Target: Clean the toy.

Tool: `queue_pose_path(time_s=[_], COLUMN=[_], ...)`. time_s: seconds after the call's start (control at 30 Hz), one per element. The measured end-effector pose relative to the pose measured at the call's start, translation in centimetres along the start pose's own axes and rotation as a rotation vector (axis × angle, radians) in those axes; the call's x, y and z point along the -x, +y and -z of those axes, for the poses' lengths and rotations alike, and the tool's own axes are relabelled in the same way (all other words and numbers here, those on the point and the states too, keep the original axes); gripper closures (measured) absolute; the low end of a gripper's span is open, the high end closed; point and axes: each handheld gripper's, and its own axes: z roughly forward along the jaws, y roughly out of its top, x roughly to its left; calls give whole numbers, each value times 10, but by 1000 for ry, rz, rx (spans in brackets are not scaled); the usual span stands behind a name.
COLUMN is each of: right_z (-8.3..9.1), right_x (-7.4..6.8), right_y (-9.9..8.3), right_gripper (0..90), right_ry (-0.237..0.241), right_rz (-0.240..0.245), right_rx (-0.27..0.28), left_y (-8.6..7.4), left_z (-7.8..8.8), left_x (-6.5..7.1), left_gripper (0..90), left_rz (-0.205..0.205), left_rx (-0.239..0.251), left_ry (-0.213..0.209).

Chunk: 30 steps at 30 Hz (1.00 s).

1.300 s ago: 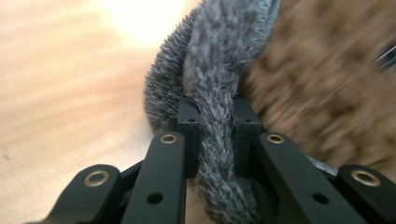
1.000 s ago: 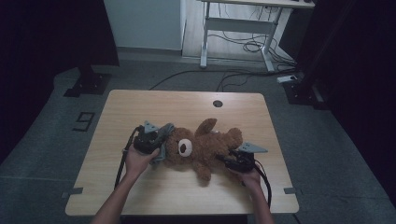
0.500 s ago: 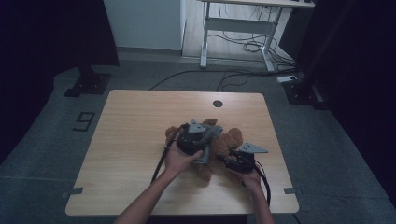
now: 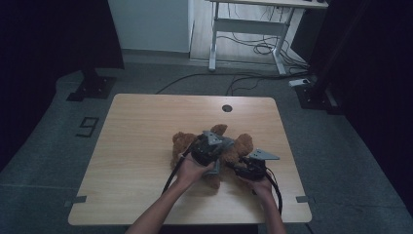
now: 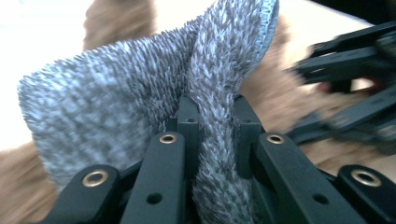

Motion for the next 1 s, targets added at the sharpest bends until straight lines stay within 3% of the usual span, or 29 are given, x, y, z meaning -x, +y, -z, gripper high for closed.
queue_pose_path(time_s=[0.07,0.17,0.27,0.53,0.77,0.93,1.0], right_z=[0,0,0,0,0,0,0], right_x=[0,-1,-1,0,-1,-1,-1], right_y=[0,0,-1,-1,-1,-2,-2], right_gripper=[505,501,501,501,501,501,501], right_ry=[2,8,10,12,10,9,10], right_rz=[-1,8,10,0,-2,-5,-6], right_rx=[1,1,1,4,6,8,9], left_y=[-9,-19,-23,-29,-45,-57,-63], left_z=[6,19,30,49,49,50,49], left_x=[-14,-32,-42,-63,-80,-88,-94], left_gripper=[778,777,776,777,778,778,778], left_rz=[36,107,133,148,186,162,175], left_rx=[5,42,71,78,57,23,5], left_ry=[12,-32,-40,41,70,141,155])
